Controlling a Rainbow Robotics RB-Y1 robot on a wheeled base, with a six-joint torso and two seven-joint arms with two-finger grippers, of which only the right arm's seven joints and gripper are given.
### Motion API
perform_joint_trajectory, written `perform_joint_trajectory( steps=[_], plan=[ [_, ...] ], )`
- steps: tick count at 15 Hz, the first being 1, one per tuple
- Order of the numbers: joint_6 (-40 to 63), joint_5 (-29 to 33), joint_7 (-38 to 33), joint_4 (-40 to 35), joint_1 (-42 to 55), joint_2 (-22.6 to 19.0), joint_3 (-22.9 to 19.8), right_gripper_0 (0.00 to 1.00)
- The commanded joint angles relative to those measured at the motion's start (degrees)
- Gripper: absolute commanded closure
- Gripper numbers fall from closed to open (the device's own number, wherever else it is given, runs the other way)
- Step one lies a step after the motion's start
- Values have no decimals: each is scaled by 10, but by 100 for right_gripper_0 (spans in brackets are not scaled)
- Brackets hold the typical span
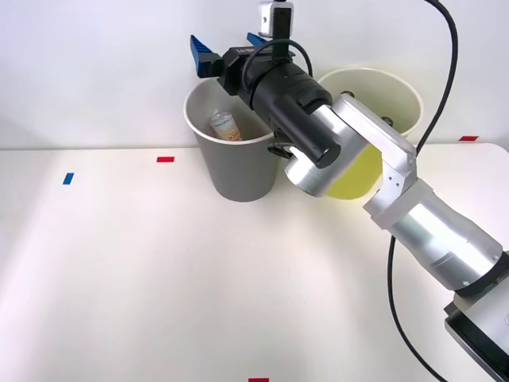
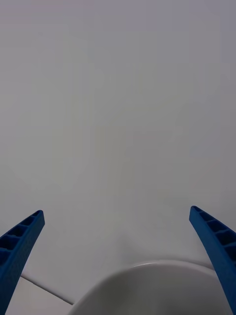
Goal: Put cans in the gray bin, plastic bottles in the light green bin
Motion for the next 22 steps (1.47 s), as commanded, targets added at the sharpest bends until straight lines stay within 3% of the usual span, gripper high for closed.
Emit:
perform_joint_trajectory(
  steps=[1,8,16,19,22],
  plan=[
    [-31,-1,-8,-15,15,-8,-12,0],
    [-36,-53,-16,-218,144,-43,-80,0],
    [-38,-126,-23,-399,402,-142,-190,0],
    [-47,-128,-21,-410,472,-134,-234,0],
    [-70,-98,-15,-410,531,-61,-265,0]
  ],
)
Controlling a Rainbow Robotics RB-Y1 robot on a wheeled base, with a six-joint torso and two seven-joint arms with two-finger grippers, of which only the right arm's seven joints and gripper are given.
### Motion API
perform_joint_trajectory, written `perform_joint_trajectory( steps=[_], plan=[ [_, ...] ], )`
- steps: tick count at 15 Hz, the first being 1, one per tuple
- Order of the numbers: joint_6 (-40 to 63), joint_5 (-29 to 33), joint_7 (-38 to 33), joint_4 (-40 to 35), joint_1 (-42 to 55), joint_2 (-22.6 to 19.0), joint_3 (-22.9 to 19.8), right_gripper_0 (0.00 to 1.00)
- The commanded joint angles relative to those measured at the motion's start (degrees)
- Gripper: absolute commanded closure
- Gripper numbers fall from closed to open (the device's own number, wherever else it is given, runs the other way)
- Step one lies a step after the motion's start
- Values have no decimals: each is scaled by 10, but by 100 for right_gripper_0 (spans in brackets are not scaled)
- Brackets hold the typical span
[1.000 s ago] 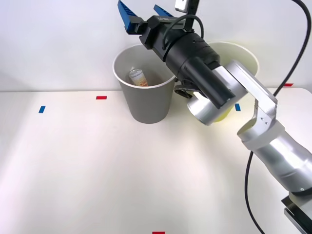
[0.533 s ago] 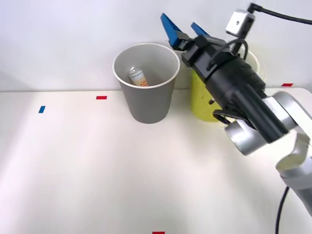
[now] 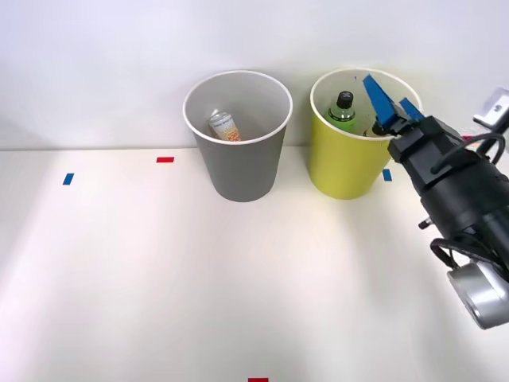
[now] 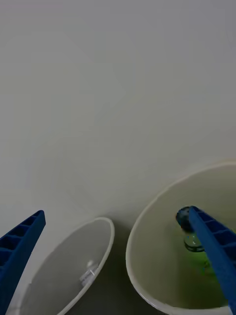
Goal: Put cans in the gray bin, plastic bottles in the light green bin
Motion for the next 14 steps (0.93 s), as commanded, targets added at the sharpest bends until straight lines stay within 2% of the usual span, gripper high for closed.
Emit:
perform_joint_trajectory(
  steps=[1,5,7,9,10,14],
  plan=[
    [-18,39,3,0,50,72,-25,0],
    [-16,77,6,0,121,141,-48,0],
    [-16,125,8,0,168,155,-49,0],
    [-41,221,10,0,230,179,-49,0],
    [-62,238,10,0,257,191,-51,0],
    [-138,243,24,0,328,209,-56,0]
  ],
)
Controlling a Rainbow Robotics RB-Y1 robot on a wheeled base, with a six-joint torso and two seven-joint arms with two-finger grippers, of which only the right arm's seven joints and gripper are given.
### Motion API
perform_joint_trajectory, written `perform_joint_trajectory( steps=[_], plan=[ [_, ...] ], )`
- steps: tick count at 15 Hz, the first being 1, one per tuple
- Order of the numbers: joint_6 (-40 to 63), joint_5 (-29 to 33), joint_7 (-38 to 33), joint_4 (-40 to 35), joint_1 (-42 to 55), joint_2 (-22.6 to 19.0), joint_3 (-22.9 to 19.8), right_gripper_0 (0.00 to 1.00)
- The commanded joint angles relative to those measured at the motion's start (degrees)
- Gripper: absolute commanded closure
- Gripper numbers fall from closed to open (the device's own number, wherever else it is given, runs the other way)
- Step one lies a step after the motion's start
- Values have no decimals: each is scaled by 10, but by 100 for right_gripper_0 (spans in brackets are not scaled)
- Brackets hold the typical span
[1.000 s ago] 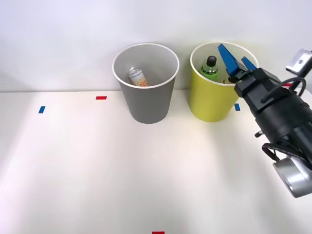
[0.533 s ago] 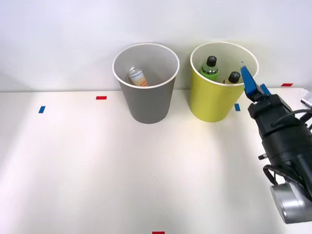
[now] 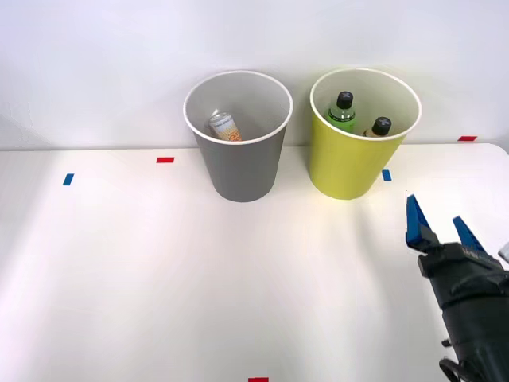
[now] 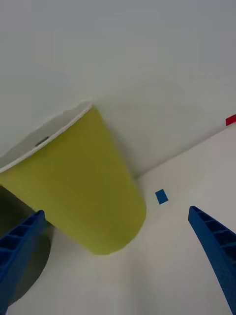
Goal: Put cans in the gray bin, plastic bottles in the light green bin
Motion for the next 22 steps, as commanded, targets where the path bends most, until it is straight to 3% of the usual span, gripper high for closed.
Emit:
perform_joint_trajectory(
  steps=[1,5,8,16,22],
  plan=[
    [-43,5,19,0,46,8,-1,0],
    [-82,-8,146,6,87,24,4,0],
    [-180,-88,240,79,97,25,14,0],
    [-189,-144,479,86,158,29,63,0],
    [-213,-198,578,86,164,16,116,0]
  ],
)
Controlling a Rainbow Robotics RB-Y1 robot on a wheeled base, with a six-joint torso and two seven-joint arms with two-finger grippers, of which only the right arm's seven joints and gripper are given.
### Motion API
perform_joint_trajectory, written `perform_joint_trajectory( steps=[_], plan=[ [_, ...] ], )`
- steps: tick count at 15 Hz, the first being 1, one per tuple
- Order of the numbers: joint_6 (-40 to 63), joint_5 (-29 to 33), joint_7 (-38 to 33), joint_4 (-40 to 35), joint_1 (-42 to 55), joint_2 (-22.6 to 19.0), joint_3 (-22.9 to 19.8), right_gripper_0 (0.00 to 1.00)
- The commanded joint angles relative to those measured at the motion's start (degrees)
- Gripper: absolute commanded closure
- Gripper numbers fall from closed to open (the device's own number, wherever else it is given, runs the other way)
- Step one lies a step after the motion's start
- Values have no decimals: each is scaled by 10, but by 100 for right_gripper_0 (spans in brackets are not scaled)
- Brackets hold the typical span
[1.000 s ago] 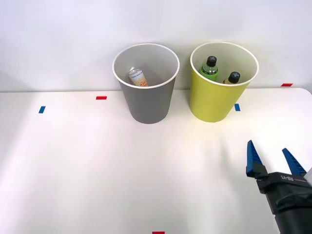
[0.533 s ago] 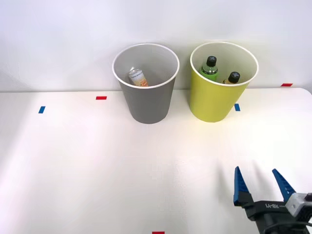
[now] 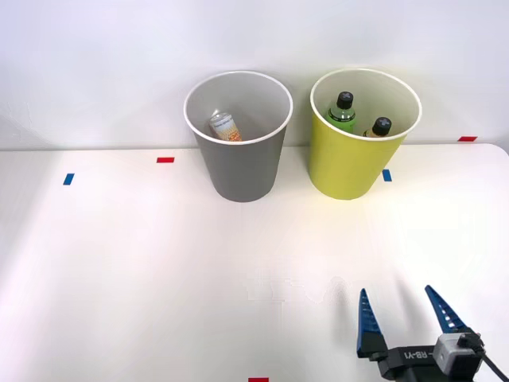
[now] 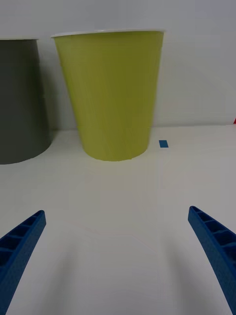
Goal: Put cans in the gray bin, plastic bottles in the light green bin
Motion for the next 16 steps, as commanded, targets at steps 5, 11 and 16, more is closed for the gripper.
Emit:
perform_joint_trajectory(
  steps=[5,11,16],
  plan=[
    [-13,-12,31,0,38,0,36,0],
    [-46,-20,38,0,63,-5,49,0],
    [-46,-24,41,-1,69,-11,43,0]
  ],
)
